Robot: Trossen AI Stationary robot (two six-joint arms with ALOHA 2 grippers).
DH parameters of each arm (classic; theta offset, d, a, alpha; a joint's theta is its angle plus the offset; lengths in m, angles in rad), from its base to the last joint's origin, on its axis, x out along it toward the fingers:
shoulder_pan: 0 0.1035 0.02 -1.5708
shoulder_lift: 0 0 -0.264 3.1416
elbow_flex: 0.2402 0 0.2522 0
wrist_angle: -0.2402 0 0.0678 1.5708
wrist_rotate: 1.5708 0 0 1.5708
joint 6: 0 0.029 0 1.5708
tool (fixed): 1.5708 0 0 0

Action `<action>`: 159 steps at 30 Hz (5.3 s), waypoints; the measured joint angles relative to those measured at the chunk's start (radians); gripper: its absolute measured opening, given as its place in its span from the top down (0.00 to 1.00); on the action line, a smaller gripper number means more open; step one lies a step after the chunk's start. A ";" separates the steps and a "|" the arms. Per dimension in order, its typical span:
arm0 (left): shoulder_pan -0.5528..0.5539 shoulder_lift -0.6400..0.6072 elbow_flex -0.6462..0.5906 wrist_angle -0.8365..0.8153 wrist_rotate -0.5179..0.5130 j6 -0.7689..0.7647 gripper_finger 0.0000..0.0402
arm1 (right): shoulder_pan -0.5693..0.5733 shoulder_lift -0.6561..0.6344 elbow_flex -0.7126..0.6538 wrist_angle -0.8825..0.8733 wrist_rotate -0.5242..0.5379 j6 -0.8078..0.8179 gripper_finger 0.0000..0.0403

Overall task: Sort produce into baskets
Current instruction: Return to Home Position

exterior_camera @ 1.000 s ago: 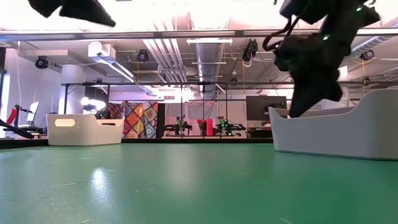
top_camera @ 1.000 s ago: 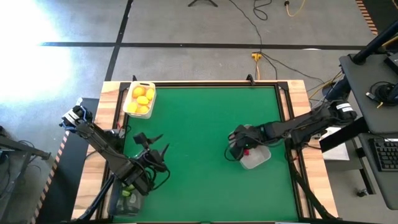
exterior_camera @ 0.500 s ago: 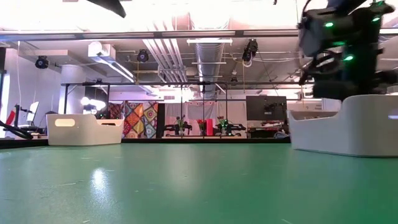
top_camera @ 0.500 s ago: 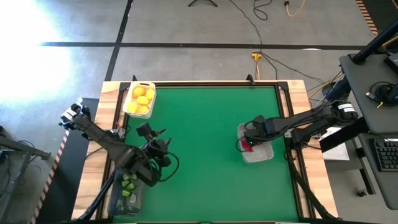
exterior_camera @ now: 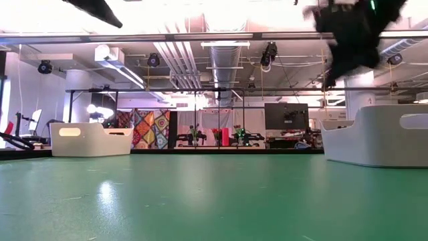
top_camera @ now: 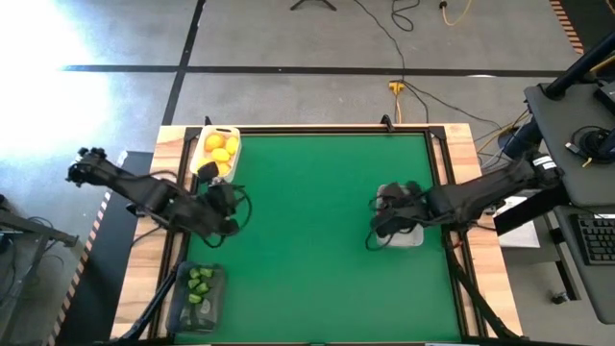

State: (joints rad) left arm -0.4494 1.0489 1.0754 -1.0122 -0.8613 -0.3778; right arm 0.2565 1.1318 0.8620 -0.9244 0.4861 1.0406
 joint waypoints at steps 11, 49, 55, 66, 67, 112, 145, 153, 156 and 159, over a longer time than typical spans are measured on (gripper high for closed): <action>0.000 -0.300 -0.568 1.101 0.349 0.403 0.89 | 0.120 0.081 -0.071 1.011 -0.110 -0.913 0.97; 0.577 -0.321 -0.838 1.474 1.031 0.578 0.90 | -0.170 -0.426 -0.689 1.419 -0.355 -1.112 0.97; 0.547 -0.507 -0.999 1.473 0.898 0.535 0.90 | -0.167 -0.668 -0.850 1.392 -0.354 -1.128 0.97; 0.321 -0.642 -1.028 1.290 0.620 0.483 0.90 | -0.074 -0.819 -0.849 1.261 -0.357 -1.157 0.97; 0.321 -0.660 -1.029 1.279 0.629 0.483 0.90 | -0.074 -0.845 -0.849 1.233 -0.386 -1.144 0.97; 0.439 -0.991 -1.066 1.038 0.802 0.410 0.90 | -0.211 -1.071 -0.850 0.944 -0.486 -0.811 0.97; 0.439 -0.991 -1.066 1.040 0.801 0.410 0.90 | -0.211 -1.071 -0.849 0.944 -0.485 -0.813 0.97; 0.439 -0.992 -1.066 1.040 0.801 0.409 0.90 | -0.211 -1.071 -0.849 0.944 -0.485 -0.814 0.97; 0.439 -0.991 -1.066 1.040 0.801 0.410 0.90 | -0.211 -1.071 -0.849 0.944 -0.485 -0.814 0.97; 0.439 -0.991 -1.063 1.039 0.801 0.409 0.90 | -0.211 -1.071 -0.849 0.944 -0.485 -0.813 0.97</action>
State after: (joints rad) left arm -0.0101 0.0577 0.0122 0.0263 -0.0605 0.0315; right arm 0.0452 0.0608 0.0130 0.0193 0.0010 0.2273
